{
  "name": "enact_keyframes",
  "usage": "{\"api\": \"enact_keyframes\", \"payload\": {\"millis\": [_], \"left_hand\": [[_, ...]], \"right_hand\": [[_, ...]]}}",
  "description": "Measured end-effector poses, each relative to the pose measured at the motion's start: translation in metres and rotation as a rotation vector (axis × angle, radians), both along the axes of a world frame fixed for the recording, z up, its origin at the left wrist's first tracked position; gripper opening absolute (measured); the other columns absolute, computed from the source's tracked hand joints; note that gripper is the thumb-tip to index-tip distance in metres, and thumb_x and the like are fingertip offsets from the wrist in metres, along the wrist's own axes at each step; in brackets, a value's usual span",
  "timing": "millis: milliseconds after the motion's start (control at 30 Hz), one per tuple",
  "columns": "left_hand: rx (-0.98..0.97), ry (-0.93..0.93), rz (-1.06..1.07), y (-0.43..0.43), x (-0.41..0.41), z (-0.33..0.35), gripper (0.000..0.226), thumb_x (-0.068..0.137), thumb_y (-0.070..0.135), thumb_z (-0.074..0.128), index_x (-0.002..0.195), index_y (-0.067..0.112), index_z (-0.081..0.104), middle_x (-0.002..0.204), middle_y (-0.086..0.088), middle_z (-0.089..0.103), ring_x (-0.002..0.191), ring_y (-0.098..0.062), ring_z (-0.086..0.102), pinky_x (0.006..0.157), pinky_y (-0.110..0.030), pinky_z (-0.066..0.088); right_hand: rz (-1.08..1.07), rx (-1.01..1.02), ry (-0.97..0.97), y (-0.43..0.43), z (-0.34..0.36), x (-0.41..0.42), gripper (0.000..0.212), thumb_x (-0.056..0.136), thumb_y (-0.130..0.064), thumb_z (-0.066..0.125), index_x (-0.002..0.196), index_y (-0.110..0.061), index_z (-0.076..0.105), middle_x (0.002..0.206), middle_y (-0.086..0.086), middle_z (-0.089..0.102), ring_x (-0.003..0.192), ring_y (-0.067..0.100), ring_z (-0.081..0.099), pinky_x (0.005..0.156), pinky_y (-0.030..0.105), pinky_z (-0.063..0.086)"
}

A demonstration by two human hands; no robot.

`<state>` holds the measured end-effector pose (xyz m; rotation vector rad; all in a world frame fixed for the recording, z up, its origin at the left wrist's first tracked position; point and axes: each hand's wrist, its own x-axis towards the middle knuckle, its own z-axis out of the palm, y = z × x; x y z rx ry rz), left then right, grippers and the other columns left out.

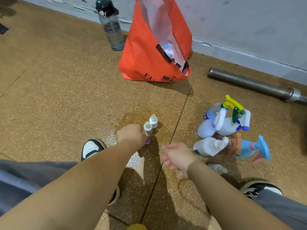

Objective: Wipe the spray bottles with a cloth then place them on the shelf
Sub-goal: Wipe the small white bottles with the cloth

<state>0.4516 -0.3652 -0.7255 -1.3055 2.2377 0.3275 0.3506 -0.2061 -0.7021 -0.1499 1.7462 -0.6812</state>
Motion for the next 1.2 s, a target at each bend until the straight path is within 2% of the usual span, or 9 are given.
{"api": "enact_keyframes", "payload": {"millis": [100, 267, 333, 433, 600, 733, 900, 1067, 1200], "left_hand": [[0.065, 0.046, -0.039, 0.001, 0.003, 0.018, 0.030, 0.098, 0.047, 0.055, 0.086, 0.021, 0.065, 0.076, 0.004, 0.068, 0.066, -0.013, 0.067, 0.061, -0.029, 0.059], [0.184, 0.224, -0.132, -0.008, -0.007, 0.086, 0.033, 0.095, 0.048, 0.060, 0.087, 0.020, 0.076, 0.076, 0.001, 0.073, 0.071, -0.017, 0.072, 0.063, -0.032, 0.063], [0.200, 0.323, -0.172, -0.006, -0.013, 0.123, 0.030, 0.092, 0.046, 0.062, 0.079, 0.023, 0.077, 0.073, 0.002, 0.073, 0.069, -0.017, 0.070, 0.059, -0.025, 0.056], [0.207, 0.473, -0.194, 0.004, -0.013, 0.180, 0.029, 0.087, 0.046, 0.067, 0.064, 0.029, 0.070, 0.063, 0.007, 0.071, 0.063, -0.011, 0.068, 0.056, -0.026, 0.055], [0.296, 0.741, -0.135, 0.031, 0.001, 0.256, 0.025, 0.090, 0.038, 0.070, 0.072, 0.024, 0.078, 0.057, 0.008, 0.069, 0.049, -0.005, 0.059, 0.050, -0.023, 0.051], [0.428, 0.988, -0.026, 0.051, 0.006, 0.288, 0.025, 0.090, 0.045, 0.075, 0.083, 0.022, 0.081, 0.074, -0.007, 0.077, 0.059, -0.015, 0.065, 0.059, -0.034, 0.056], [0.524, 1.089, 0.055, 0.052, 0.013, 0.290, 0.020, 0.086, 0.048, 0.078, 0.093, 0.029, 0.081, 0.087, 0.002, 0.081, 0.085, -0.022, 0.078, 0.086, -0.047, 0.063], [0.264, 1.051, 0.130, 0.028, 0.007, 0.280, 0.037, 0.097, 0.045, 0.067, 0.132, 0.033, 0.066, 0.117, 0.016, 0.069, 0.106, -0.003, 0.066, 0.098, -0.033, 0.054], [0.050, 1.076, 0.016, 0.016, -0.002, 0.286, 0.029, 0.104, 0.048, 0.049, 0.125, 0.034, 0.064, 0.104, 0.015, 0.070, 0.097, -0.001, 0.065, 0.085, -0.025, 0.052]], "right_hand": [[0.041, -0.016, 0.045, 0.002, 0.010, -0.002, 0.038, 0.105, -0.027, 0.060, 0.137, -0.008, 0.059, 0.105, 0.012, 0.074, 0.073, 0.015, 0.061, 0.058, 0.023, 0.052], [0.162, -0.071, 0.248, -0.001, 0.050, -0.009, 0.010, 0.096, -0.022, 0.070, 0.106, -0.021, 0.067, 0.086, 0.002, 0.068, 0.064, 0.013, 0.055, 0.055, 0.027, 0.043], [0.246, -0.121, 0.354, -0.003, 0.074, -0.015, 0.011, 0.090, -0.019, 0.075, 0.099, -0.018, 0.069, 0.084, 0.001, 0.066, 0.069, 0.016, 0.057, 0.064, 0.031, 0.048], [0.414, -0.143, 0.538, -0.001, 0.122, -0.027, 0.021, 0.084, -0.025, 0.077, 0.102, -0.018, 0.071, 0.091, 0.005, 0.070, 0.084, 0.026, 0.067, 0.075, 0.038, 0.056], [0.664, -0.232, 0.891, 0.020, 0.213, -0.046, 0.038, 0.081, -0.046, 0.081, 0.114, -0.030, 0.069, 0.106, -0.006, 0.062, 0.101, 0.017, 0.061, 0.090, 0.037, 0.054], [0.603, -0.353, 0.895, 0.037, 0.258, -0.052, 0.026, 0.081, -0.038, 0.085, 0.099, -0.027, 0.071, 0.090, -0.011, 0.068, 0.085, 0.012, 0.063, 0.083, 0.036, 0.055], [0.438, -0.362, 0.891, 0.051, 0.268, -0.061, 0.024, 0.079, -0.038, 0.087, 0.092, -0.028, 0.069, 0.086, -0.005, 0.070, 0.080, 0.015, 0.067, 0.078, 0.035, 0.056], [0.279, -0.370, 0.749, 0.049, 0.247, -0.070, 0.021, 0.077, -0.034, 0.089, 0.086, -0.024, 0.073, 0.076, -0.002, 0.067, 0.062, 0.004, 0.055, 0.068, 0.026, 0.053], [0.313, -0.403, 0.726, 0.035, 0.242, -0.072, 0.019, 0.080, -0.028, 0.088, 0.088, -0.022, 0.072, 0.070, -0.007, 0.058, 0.053, 0.001, 0.048, 0.054, 0.013, 0.045]]}}
